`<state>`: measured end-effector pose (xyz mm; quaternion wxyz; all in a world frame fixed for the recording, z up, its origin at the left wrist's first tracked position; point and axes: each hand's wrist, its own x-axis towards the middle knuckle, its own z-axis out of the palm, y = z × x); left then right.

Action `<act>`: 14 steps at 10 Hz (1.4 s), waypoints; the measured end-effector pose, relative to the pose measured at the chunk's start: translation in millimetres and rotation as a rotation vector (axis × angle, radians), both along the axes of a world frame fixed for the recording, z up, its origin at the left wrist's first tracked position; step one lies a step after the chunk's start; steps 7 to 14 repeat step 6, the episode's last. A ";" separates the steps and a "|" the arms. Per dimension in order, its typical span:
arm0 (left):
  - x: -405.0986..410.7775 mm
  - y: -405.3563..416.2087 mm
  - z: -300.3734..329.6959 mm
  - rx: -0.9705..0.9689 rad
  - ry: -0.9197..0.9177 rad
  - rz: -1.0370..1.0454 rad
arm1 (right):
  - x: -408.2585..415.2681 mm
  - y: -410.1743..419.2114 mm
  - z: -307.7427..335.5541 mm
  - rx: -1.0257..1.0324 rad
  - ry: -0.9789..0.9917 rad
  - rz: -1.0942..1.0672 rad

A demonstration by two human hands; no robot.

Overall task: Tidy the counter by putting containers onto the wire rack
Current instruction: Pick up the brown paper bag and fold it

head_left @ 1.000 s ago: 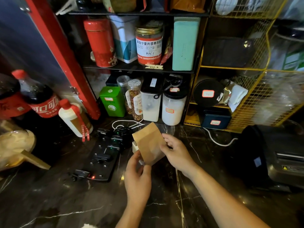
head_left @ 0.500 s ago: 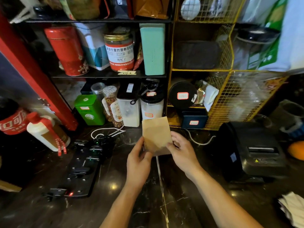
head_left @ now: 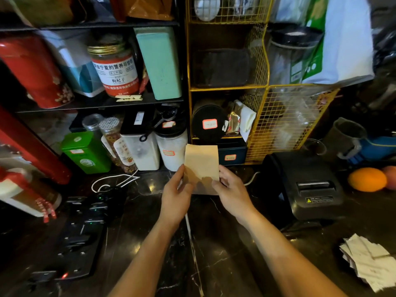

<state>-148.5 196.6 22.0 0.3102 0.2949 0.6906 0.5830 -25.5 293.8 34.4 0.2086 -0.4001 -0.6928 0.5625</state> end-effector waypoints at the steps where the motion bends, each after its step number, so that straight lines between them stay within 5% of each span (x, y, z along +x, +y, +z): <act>1: -4.2 6.3 -2.4 -0.010 -0.042 0.001 | -3.2 4.1 -1.8 -0.011 -0.009 0.012; 14: -4.8 -5.1 -8.6 -0.005 -0.038 0.013 | 3.8 -6.8 6.2 -0.043 0.031 -0.007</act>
